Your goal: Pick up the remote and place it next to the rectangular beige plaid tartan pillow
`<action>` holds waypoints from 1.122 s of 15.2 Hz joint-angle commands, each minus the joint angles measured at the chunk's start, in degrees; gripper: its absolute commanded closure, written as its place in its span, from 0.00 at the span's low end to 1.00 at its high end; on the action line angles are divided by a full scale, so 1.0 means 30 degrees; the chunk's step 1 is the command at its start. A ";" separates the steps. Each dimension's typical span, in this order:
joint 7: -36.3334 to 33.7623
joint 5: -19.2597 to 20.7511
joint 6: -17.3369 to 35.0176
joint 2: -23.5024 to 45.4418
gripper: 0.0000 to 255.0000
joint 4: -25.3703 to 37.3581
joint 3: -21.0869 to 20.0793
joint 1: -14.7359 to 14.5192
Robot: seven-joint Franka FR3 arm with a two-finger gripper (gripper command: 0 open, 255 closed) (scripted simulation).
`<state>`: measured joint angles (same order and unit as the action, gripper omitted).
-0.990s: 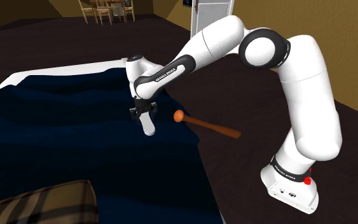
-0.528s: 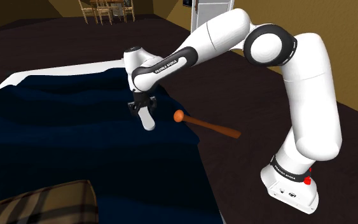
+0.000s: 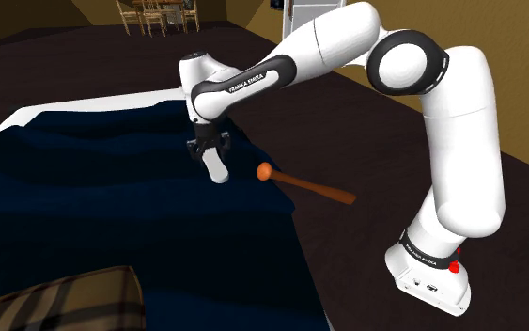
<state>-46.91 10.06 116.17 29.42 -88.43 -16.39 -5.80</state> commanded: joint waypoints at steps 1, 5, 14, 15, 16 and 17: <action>0.0045 -0.0079 -0.0465 -0.0221 1.00 0.0250 -0.0045 0.0007; 0.0137 -0.0198 -0.1333 -0.0527 1.00 0.0825 -0.0107 0.0011; 0.0314 -0.0393 -0.3401 -0.0986 1.00 0.2461 -0.0210 -0.0039; 0.0331 -0.0408 -0.3642 -0.1016 1.00 0.2675 -0.0219 -0.0050; 0.0348 -0.0422 -0.3885 -0.1041 1.00 0.2895 -0.0227 -0.0063; 0.0364 -0.0433 -0.4131 -0.1061 1.00 0.3123 -0.0234 -0.0077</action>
<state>-45.88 8.83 104.64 26.40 -79.77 -17.05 -6.00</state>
